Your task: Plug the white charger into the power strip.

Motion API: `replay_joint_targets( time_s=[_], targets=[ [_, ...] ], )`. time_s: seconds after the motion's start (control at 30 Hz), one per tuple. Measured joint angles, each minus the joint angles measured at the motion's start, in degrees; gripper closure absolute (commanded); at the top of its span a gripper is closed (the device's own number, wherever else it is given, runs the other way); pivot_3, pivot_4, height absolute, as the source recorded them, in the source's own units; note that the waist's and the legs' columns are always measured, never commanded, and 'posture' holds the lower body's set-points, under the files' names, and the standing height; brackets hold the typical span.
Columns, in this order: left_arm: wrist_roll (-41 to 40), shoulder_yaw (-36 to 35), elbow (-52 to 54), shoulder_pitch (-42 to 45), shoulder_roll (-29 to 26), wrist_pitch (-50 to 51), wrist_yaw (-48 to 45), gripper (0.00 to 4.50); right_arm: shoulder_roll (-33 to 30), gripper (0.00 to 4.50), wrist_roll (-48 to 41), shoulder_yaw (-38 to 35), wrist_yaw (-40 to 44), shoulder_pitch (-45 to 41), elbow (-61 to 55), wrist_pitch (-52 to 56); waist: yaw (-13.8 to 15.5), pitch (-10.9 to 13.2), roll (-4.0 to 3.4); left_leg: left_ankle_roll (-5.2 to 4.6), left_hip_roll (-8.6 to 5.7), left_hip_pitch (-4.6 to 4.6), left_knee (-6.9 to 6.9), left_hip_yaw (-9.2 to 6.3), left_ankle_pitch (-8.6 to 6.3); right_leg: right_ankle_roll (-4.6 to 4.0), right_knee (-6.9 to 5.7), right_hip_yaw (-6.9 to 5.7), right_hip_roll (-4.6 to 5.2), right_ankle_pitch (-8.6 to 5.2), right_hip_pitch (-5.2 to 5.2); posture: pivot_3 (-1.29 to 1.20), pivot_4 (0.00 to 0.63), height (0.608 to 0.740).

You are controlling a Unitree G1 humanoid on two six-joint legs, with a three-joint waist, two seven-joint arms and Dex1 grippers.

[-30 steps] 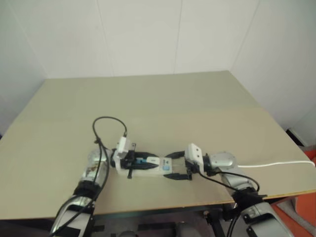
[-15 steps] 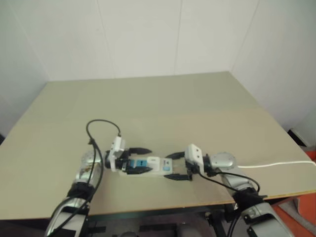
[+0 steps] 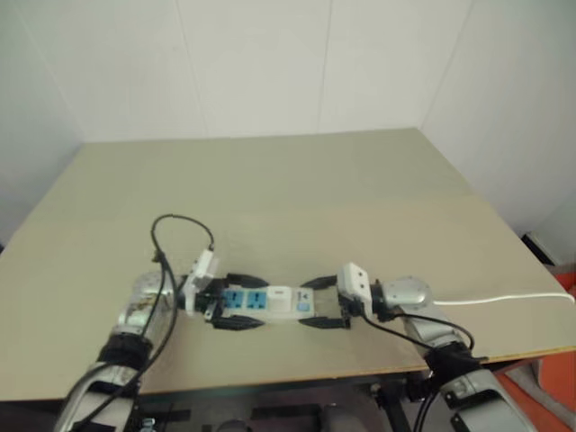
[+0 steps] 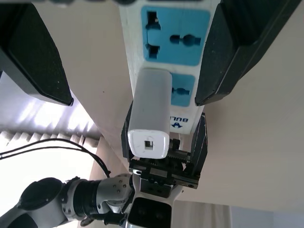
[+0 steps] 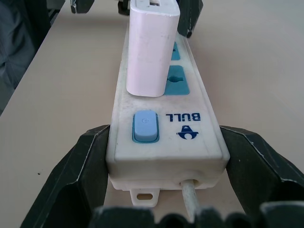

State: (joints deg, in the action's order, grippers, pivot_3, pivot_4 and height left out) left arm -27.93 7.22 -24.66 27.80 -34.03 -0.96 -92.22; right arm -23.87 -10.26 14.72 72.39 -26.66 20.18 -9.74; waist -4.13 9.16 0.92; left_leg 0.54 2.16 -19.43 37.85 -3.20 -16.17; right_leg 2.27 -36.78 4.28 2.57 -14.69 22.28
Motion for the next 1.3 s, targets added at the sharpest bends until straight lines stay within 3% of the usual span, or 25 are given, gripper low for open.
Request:
replay_joint_targets(
  time_s=[0.03, 0.1, 0.17, 0.3, 0.47, 0.7, 0.87, 1.03, 1.3],
  targets=[
    [-0.7, -1.4, 0.2, 0.0, -1.2, 0.0, 0.0, 0.02, -0.2, 1.12, -0.2, -0.1, 0.1, 0.1, -0.3, 0.3, 0.1, 0.0, 0.0, 0.0, -0.01, 0.0, 0.0, 0.01, 0.0, -0.12, 0.01, 0.0, 0.03, 0.03, 0.0, 0.0, 0.15, 0.74],
    [-1.7, -3.8, 0.2, 0.0, -4.1, 0.0, 0.0, 0.0, -0.3, 0.37, -0.3, -0.1, 0.2, 0.1, -0.6, 0.6, 0.1, 0.2, 0.13, 0.0, 0.0, -0.04, -0.01, 0.01, 0.0, -0.22, 0.02, -0.04, 0.02, 0.03, 0.03, 0.0, 0.15, 0.74],
    [-2.4, -5.5, 0.2, 0.0, -7.1, 0.0, 0.0, 0.0, -1.1, 0.06, 0.5, 0.5, 0.4, 0.6, -0.4, 0.6, 0.2, 0.3, 0.19, 0.0, 0.01, -0.21, -0.01, -0.03, 0.0, -0.27, 0.03, -0.1, 0.03, 0.02, 0.16, 0.0, 0.15, 0.74],
    [-4.0, -8.0, 0.2, -0.8, -10.9, 0.4, 0.0, 0.0, -1.9, 0.06, 0.0, 0.5, 2.0, 0.8, -0.3, 1.1, 0.5, 0.4, 0.18, 0.02, -0.01, -0.8, 0.01, -0.02, 0.01, -0.56, -0.07, -0.11, 0.06, 0.18, 0.77, 0.0, 0.15, 0.74],
    [-5.0, -9.0, 1.2, -1.9, -11.3, 1.4, 0.0, 0.0, -3.2, 0.06, -0.3, 0.1, 2.7, 0.7, -0.6, 1.4, 1.2, 0.5, 0.18, 0.03, -0.01, -0.87, 0.01, 0.0, 0.02, -0.57, -0.07, -0.14, 0.07, 0.19, 0.83, 0.0, 0.15, 0.74],
    [-5.1, -10.0, 4.0, -3.5, -11.1, 2.6, 0.0, 0.0, -12.6, 0.06, -5.4, -5.3, 5.3, 2.4, -10.9, 4.7, 1.9, 0.7, 0.13, 0.03, -0.01, -0.92, 0.01, 0.0, 0.02, -0.58, -0.02, -0.15, 0.07, 0.19, 0.85, 0.0, 0.15, 0.74],
    [-5.2, -11.4, 5.5, -4.9, -11.6, 2.8, 0.0, 0.0, -24.3, 0.06, -11.6, -12.7, 9.5, 5.8, -22.0, 8.5, 1.8, 0.8, 0.13, 0.03, 0.0, -0.96, 0.01, 0.0, 0.01, -0.57, 0.04, -0.17, 0.08, 0.18, 0.84, 0.0, 0.15, 0.74],
    [-5.7, -14.6, 10.1, -10.2, -13.9, 4.2, 0.1, 0.0, -34.9, 0.06, -15.8, -23.7, 12.7, 16.6, -28.0, 10.1, 1.8, 0.9, 0.15, 0.02, -0.01, -0.98, 0.01, 0.07, 0.01, -0.55, 0.07, -0.15, 0.13, 0.17, 0.84, 0.0, 0.15, 0.74],
    [-5.9, -17.4, 14.9, -14.9, -13.4, 5.0, 2.1, 0.0, -38.0, 0.06, -17.5, -33.5, 11.7, 25.4, -31.5, 12.9, 1.7, 0.9, 0.17, 0.04, 0.01, -0.87, 0.01, 0.12, 0.02, -0.2, 0.06, -0.12, 0.11, -0.04, 0.77, 0.0, 0.15, 0.74]
  ],
)
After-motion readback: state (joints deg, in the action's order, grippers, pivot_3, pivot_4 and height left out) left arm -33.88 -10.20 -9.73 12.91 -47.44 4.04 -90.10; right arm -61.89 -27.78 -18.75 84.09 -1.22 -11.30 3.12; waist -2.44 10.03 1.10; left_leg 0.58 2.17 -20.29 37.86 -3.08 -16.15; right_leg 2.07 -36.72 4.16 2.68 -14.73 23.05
